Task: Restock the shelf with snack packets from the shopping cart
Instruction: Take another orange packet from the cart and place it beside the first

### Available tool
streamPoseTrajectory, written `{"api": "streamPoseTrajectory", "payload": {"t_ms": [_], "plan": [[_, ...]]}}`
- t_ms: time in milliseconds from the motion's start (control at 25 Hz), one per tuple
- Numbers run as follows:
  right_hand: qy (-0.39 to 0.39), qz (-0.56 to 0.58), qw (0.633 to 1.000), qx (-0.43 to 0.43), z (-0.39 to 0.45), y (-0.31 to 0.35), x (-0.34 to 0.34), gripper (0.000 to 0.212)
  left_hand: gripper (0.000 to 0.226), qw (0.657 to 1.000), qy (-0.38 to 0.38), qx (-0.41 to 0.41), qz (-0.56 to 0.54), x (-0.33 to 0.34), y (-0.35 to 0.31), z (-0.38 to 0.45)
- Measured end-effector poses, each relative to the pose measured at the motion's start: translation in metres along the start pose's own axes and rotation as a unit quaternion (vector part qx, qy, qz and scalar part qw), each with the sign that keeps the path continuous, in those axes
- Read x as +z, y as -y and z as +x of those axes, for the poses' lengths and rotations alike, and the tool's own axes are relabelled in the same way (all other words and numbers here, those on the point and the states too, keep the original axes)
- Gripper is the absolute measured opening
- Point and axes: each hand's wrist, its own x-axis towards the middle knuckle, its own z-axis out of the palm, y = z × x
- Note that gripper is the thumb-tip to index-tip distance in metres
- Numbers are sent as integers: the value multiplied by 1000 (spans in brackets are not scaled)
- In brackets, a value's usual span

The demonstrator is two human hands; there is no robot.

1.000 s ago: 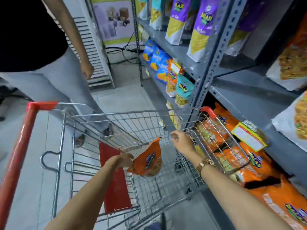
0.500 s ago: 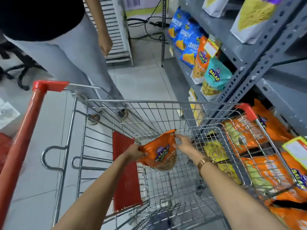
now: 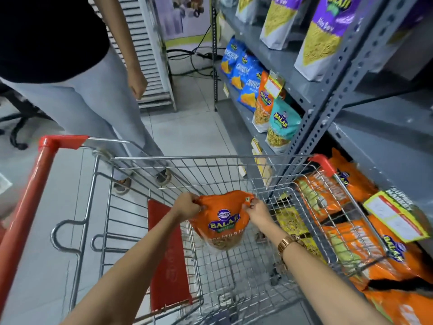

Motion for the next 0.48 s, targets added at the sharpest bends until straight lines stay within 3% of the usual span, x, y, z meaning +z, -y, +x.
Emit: {"api": "streamPoseTrajectory", "payload": {"t_ms": [40, 160, 280, 400, 480], "plan": [[-22, -2, 1000, -8, -8, 4, -10, 10, 18, 1000, -9, 12, 2, -5, -13, -4], [-92, -20, 995, -33, -38, 19, -43, 23, 23, 998, -31, 54, 8, -19, -56, -18], [-164, -1, 985, -56, -77, 36, -85, 21, 21, 994, -46, 99, 27, -30, -111, -40], [-231, 14, 970, -75, -108, 50, -129, 17, 14, 976, -81, 184, 79, -44, -175, -60], [-280, 15, 955, -93, -131, 60, -159, 17, 32, 954, -122, 245, 126, -50, -219, -75]]}}
